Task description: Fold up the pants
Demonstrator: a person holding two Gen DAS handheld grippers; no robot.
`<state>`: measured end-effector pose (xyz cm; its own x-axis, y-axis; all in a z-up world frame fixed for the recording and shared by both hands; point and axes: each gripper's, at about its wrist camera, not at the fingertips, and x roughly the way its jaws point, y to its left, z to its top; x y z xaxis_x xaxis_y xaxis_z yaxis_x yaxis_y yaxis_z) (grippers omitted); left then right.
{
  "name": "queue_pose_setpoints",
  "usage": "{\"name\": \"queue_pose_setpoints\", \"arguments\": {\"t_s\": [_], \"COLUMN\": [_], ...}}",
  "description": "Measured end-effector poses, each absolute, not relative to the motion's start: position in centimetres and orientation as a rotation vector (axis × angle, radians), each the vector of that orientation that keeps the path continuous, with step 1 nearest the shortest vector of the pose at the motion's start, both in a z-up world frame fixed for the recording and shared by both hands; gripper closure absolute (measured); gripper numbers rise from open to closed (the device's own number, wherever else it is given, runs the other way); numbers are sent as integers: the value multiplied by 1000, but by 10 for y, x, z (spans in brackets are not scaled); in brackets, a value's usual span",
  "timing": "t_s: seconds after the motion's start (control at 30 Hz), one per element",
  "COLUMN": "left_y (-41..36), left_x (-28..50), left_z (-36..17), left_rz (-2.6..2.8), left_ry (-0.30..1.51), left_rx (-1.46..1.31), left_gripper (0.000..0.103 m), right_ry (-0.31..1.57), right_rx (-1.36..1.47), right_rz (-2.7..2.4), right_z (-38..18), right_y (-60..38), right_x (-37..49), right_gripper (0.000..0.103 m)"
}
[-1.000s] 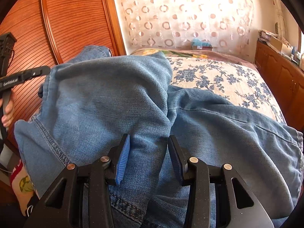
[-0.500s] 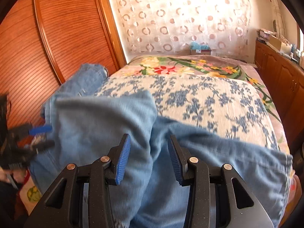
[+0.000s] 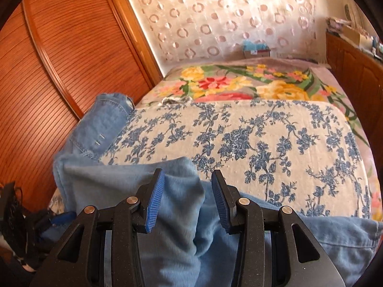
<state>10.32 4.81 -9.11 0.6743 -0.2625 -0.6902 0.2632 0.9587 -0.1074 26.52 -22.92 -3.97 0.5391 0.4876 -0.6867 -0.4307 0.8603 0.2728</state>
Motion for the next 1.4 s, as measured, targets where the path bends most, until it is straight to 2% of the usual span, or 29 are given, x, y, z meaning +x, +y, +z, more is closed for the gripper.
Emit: {"name": "queue_pose_setpoints", "arguments": {"t_s": [0.2,0.23,0.27,0.33,0.43,0.5,0.67,0.73,0.9,0.97,1.03,1.4], "left_y": [53,52,53,53,53,52,52,52,53,53,53,66], "left_x": [101,101,101,101,101,101,101,100,100,100,100,88], "left_z": [-96,-97,-97,-98,-98,-98,-99,-99,-99,-99,-99,-73], "left_rz": [-297,-298,-298,-299,-296,-294,-294,-294,-295,-294,-292,-280], "left_ry": [769,770,770,770,771,770,770,768,766,765,765,730], "left_rx": [2,-1,-2,0,2,4,4,2,-4,-1,-2,-20], "left_gripper": [51,51,51,51,51,51,51,51,51,51,51,51], "right_ry": [969,985,994,982,902,828,784,768,763,774,794,826], "right_rx": [113,108,110,99,81,87,2,-36,-65,-87,-83,-133], "right_rz": [554,558,571,579,569,552,515,462,499,513,522,565], "right_z": [-60,-62,-64,-64,-51,-35,-21,-18,-14,-18,-26,-63], "right_y": [-227,-226,-224,-224,-224,-226,-211,-210,-219,-224,-231,-236], "right_x": [285,285,285,283,277,275,276,272,246,229,215,137], "right_gripper": [63,73,88,98,101,101,100,91,87,79,76,74]}}
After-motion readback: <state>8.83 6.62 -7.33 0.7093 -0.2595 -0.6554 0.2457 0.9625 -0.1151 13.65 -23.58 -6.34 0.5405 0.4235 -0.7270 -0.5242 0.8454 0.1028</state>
